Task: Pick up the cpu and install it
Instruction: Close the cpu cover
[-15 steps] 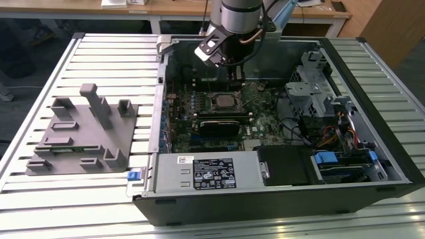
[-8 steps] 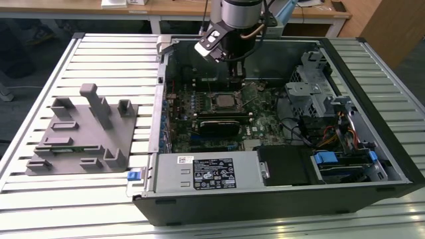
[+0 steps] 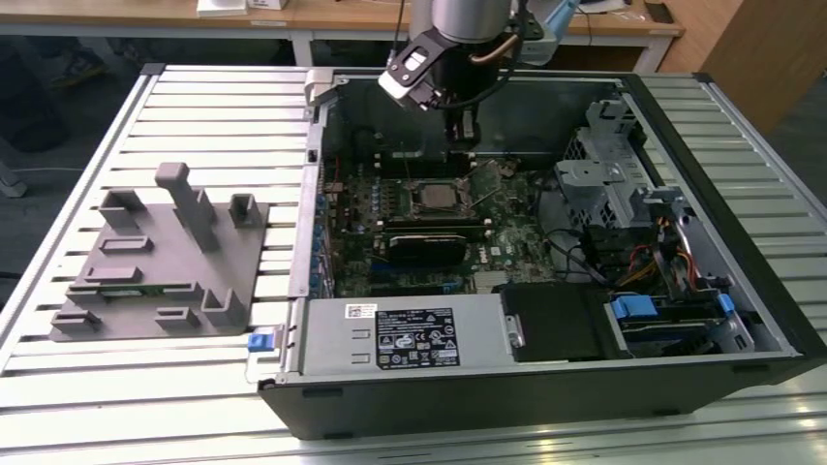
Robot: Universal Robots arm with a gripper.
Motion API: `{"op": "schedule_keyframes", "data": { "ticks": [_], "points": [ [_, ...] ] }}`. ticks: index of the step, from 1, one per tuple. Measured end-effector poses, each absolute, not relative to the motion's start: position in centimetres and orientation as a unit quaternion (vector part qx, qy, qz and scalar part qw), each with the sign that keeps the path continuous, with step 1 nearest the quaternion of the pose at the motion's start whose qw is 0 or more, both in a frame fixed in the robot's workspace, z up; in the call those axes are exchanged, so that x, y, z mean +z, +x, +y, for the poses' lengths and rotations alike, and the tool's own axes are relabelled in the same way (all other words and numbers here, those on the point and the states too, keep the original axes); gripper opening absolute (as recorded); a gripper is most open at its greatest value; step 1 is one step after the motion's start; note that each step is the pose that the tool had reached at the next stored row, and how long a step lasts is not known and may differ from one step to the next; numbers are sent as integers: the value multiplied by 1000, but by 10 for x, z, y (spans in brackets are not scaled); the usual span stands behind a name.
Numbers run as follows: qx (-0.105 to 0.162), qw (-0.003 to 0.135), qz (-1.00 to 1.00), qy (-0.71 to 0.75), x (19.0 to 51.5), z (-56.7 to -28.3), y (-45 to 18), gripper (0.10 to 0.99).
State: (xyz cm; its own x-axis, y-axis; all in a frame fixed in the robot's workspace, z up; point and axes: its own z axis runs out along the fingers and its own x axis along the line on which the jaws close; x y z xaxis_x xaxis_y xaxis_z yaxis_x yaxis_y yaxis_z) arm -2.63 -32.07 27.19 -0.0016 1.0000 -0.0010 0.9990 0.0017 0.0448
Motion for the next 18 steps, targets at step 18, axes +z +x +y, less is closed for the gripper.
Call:
{"op": "schedule_keyframes", "data": {
  "ticks": [18],
  "points": [
    [15, 16, 708, 706, 283, -325, -18, 106]
  ]
}}
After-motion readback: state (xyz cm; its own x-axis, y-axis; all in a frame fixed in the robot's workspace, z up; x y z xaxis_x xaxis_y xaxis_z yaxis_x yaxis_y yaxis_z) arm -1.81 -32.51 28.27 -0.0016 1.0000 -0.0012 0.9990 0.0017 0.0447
